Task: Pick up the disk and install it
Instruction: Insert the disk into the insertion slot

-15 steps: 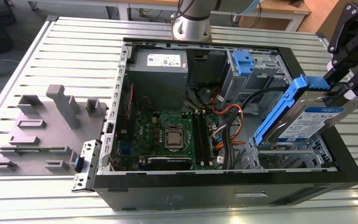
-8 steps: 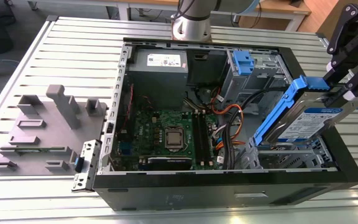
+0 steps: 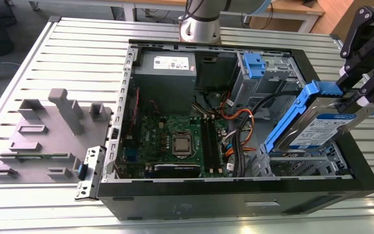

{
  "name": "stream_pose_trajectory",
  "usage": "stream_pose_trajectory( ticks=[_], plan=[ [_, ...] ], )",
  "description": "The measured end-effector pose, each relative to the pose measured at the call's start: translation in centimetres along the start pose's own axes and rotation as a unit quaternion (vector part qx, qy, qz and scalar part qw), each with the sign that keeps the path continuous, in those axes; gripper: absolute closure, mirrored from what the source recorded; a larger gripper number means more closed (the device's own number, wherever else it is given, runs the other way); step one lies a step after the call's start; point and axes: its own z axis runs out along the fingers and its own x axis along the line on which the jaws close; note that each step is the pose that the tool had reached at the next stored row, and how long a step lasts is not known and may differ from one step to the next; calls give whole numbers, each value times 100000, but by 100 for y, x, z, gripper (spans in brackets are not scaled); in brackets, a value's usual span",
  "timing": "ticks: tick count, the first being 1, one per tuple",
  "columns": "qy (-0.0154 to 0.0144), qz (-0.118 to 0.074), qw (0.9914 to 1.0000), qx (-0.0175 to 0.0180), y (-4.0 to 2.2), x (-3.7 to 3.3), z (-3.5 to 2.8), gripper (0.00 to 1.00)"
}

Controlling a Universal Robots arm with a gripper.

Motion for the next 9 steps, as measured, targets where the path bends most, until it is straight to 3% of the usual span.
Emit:
stream_pose_trajectory(
  ticks=[9],
  plan=[
    [-29,905,99996,20,-12,0,10,65]
  ],
)
